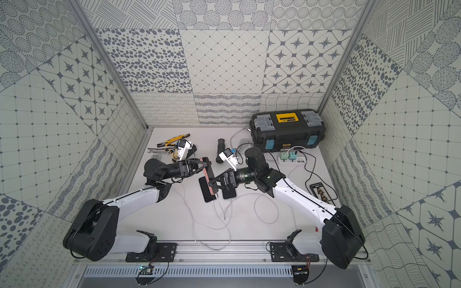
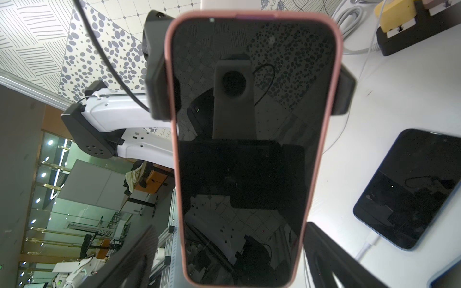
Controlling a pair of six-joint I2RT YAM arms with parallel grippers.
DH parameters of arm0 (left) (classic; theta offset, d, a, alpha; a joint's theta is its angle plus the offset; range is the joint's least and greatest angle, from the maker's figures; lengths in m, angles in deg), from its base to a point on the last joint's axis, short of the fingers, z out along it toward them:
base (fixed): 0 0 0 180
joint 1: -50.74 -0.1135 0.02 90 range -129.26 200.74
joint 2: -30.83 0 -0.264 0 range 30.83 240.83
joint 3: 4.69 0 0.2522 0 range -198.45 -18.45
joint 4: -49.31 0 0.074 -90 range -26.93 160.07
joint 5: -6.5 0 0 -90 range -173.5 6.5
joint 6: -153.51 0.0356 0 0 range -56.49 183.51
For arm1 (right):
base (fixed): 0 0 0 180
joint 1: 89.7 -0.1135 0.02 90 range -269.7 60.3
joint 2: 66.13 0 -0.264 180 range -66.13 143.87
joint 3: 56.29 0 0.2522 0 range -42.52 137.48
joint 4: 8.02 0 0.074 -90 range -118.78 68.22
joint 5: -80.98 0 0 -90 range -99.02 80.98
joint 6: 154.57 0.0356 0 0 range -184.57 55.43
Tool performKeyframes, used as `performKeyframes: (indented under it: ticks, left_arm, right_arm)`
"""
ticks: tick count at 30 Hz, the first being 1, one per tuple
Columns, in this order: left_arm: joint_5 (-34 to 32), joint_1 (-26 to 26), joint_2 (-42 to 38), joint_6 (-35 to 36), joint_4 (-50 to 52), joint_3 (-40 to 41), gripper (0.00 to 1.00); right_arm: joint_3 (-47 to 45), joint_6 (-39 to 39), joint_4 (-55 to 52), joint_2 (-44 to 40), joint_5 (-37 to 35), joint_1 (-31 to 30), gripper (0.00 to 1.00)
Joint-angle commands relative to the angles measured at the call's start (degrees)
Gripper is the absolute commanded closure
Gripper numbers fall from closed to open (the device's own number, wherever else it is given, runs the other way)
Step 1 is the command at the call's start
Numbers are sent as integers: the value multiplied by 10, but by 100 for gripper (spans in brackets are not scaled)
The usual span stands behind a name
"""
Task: Unplug the charging cable from the phone
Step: Pick up the phone at the center of the board, then remove the charging cable from the phone.
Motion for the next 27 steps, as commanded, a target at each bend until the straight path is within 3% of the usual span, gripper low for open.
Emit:
performKeyframes:
  ticks: [1,9,17,27]
  left_arm:
    - [-13,3,12,25,-41,-20,91]
    - [-13,-4,15,30,-32,-42,99]
    - [-19,-14,9,36,-18,-49,100]
    - [-20,-23,6,34,-14,-49,100]
  right_arm:
    - [-21,-22,10,-27,37,-4,8]
    - [-81,-45,8,-55,35,-8,13]
    - [-118,-60,8,-54,-2,-30,29]
    - [-129,-76,12,-49,-21,-32,68]
